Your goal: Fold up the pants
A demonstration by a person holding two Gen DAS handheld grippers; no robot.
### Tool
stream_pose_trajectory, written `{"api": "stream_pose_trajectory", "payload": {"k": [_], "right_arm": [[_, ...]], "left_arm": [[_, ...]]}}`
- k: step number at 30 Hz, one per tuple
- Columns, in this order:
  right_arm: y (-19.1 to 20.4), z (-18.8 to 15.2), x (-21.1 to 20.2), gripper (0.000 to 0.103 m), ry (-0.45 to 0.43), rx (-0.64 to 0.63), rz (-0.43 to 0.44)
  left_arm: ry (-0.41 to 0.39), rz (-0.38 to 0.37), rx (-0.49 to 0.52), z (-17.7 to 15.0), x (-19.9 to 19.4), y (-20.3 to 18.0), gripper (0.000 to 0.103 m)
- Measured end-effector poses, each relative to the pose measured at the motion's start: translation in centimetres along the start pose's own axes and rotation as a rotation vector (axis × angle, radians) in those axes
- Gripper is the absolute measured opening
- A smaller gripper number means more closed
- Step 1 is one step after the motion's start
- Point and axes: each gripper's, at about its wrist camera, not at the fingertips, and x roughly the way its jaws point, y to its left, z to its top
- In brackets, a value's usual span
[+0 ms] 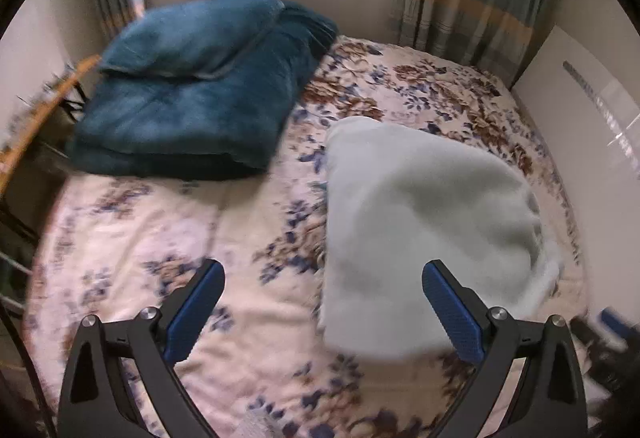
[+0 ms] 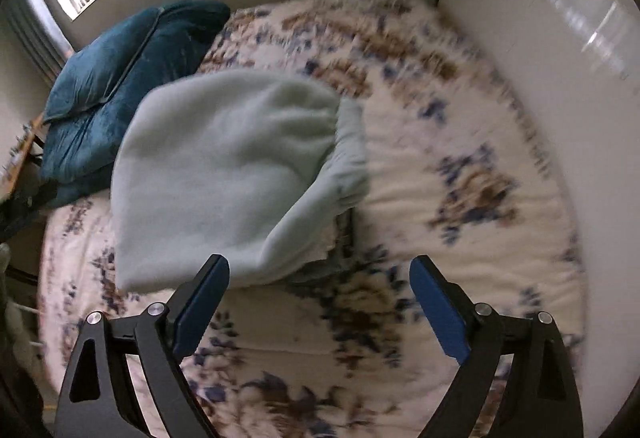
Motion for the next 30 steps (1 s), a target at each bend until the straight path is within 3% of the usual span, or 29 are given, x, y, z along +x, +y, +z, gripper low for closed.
{"api": "stream_pose_trajectory", "payload": {"k": [8, 16, 23, 30], "right_arm": [[-0.5, -2.1, -18.1, 0.094, -0.111, -0.053, -0.016], [-1.0, -6.6, -32.6, 0.094, -0.220, -0.086, 0.017], [-2.5, -9.9, -40.1, 0.094, -0.239, -0.092, 0.036], [-3.8, -13.2, -48.3, 0.094, -0.336, -0.103, 0.020]], "left_arm": [[-0.047, 0.027, 0.003, -5.7, -14.2, -1.0, 0.101], [-0.114, -0.020, 0.023, -10.6, -27.3, -2.3, 0.101], [-0.171, -0.047, 0.045, -13.8, -36.2, -3.3, 0.101], [-0.226, -0.061, 0.069, -16.0, -42.4, -4.5, 0.101]]}}
